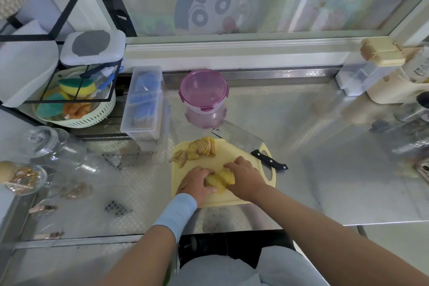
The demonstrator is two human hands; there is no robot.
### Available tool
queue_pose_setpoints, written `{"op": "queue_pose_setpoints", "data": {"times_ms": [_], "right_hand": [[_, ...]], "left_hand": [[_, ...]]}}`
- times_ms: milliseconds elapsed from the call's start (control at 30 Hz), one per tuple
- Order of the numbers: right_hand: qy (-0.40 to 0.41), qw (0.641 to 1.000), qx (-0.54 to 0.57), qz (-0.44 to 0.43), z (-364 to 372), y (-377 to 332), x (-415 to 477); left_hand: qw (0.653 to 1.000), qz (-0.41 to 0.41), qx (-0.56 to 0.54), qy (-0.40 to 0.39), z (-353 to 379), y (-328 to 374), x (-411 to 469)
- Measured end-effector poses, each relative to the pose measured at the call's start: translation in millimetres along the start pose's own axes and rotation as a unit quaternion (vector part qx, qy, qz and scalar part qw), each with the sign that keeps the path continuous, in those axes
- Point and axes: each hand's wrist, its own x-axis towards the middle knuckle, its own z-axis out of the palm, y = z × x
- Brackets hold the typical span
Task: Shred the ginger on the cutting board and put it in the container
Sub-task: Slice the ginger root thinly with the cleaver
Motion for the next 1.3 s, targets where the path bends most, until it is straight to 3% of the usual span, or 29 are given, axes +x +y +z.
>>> {"op": "queue_pose_setpoints", "data": {"times_ms": [133, 433, 1033, 1300], "right_hand": [[0.014, 0.999, 0.023, 0.033, 3, -1, -2], [0.006, 0.999, 0.046, -0.005, 1, 8, -4], [0.008, 0.997, 0.072, -0.028, 0, 17, -2], [0.017, 0.998, -0.032, -0.059, -2, 5, 1]], "left_hand": [[0.999, 0.024, 0.026, 0.012, -4, 5, 0], [0.974, 0.080, 0.201, 0.073, 7, 10, -7], [0.984, 0.086, 0.142, 0.065, 10, 7, -1], [0.993, 0.087, 0.080, 0.024, -2, -17, -9]]}}
